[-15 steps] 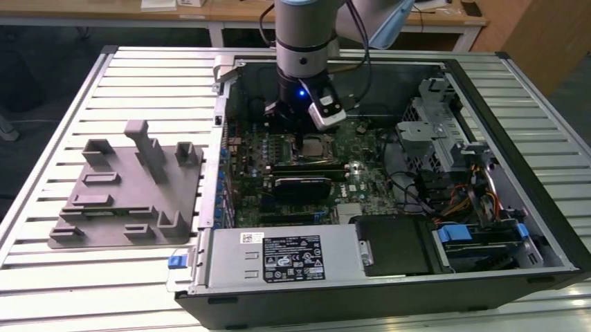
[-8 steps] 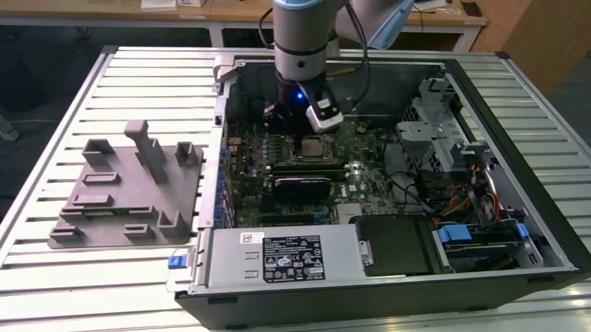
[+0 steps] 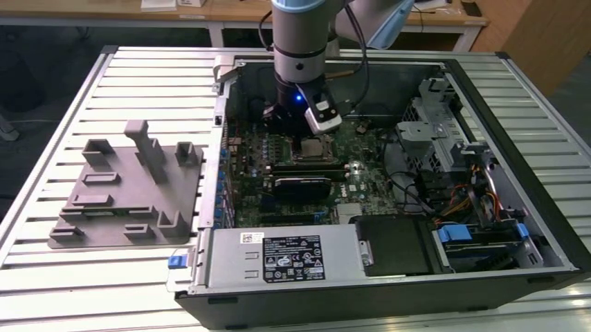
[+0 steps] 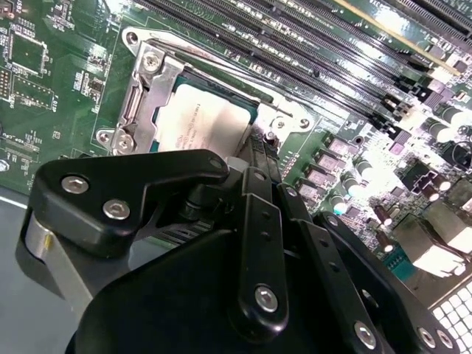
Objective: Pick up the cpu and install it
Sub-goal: 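Close the cpu cover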
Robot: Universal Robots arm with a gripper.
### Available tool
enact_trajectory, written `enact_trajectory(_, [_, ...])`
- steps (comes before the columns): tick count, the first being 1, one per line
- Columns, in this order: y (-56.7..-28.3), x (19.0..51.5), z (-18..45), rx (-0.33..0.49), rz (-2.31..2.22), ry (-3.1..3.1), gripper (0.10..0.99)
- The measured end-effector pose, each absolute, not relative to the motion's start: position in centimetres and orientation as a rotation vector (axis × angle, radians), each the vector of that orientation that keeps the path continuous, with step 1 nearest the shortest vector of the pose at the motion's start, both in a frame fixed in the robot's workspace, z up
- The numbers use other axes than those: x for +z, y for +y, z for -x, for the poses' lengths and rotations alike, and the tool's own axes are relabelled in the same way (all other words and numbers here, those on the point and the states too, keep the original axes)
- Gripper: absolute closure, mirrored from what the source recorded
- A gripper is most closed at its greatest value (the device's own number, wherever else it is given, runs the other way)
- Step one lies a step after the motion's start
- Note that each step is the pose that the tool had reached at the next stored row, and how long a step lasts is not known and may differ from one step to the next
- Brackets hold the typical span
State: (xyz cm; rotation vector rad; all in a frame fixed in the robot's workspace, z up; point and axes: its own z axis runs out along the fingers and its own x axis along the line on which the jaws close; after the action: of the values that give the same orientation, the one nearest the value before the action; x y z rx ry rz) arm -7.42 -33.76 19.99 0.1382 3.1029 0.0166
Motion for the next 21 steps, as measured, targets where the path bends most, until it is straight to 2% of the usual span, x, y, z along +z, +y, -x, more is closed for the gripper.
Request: enact_trajectory(21, [-33.76,19.88,6.44,0.017,-0.139,3.103,0.980])
